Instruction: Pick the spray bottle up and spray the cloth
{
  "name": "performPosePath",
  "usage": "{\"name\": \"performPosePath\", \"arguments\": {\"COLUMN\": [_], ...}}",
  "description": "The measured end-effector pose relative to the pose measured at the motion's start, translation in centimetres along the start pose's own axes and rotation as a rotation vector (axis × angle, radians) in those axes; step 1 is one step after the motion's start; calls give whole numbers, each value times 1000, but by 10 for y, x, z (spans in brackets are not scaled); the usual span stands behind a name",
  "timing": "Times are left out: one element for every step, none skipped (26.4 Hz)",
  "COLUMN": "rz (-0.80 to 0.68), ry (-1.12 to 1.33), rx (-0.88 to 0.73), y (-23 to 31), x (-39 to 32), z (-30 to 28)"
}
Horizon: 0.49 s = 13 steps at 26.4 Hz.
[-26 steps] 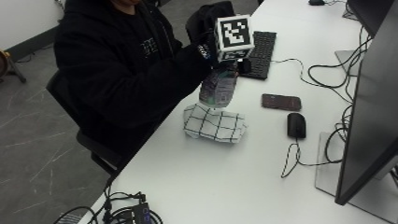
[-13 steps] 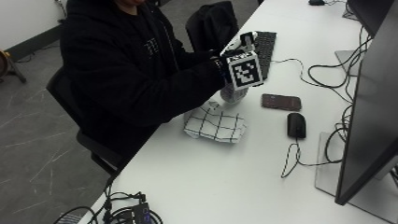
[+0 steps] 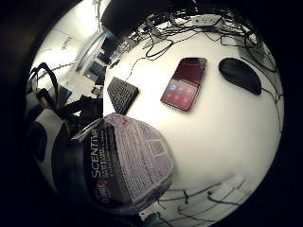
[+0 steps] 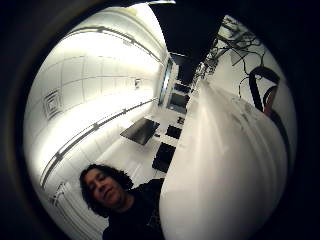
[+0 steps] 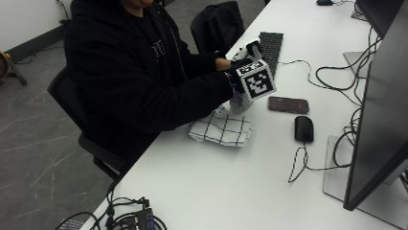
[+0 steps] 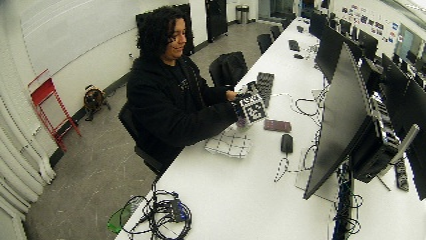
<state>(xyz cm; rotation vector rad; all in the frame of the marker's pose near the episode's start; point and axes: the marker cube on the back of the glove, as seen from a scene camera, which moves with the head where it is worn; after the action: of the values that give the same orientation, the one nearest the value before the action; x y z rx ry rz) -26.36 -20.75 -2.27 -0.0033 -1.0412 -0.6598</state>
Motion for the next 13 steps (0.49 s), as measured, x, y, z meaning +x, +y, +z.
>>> {"name": "performPosePath", "arguments": {"rz": [-1, -1, 1, 4, 8, 12, 16, 19, 22, 25, 28, 33, 40], "ry": [-1, -2, -2, -2, -3, -4, -4, -4, -3, -3, -2, 0, 3], "rx": [6, 13, 17, 18, 16, 13, 11, 9, 6, 3, -1, -6, -11], "y": [1, 1, 1, 1, 1, 2, 2, 2, 3, 3, 4, 5, 6], "x": [1, 1, 2, 2, 2, 3, 3, 3, 4, 3, 3, 3, 3], "z": [1, 1, 1, 1, 1, 1, 1, 1, 0, 0, 0, 0, 1]}}
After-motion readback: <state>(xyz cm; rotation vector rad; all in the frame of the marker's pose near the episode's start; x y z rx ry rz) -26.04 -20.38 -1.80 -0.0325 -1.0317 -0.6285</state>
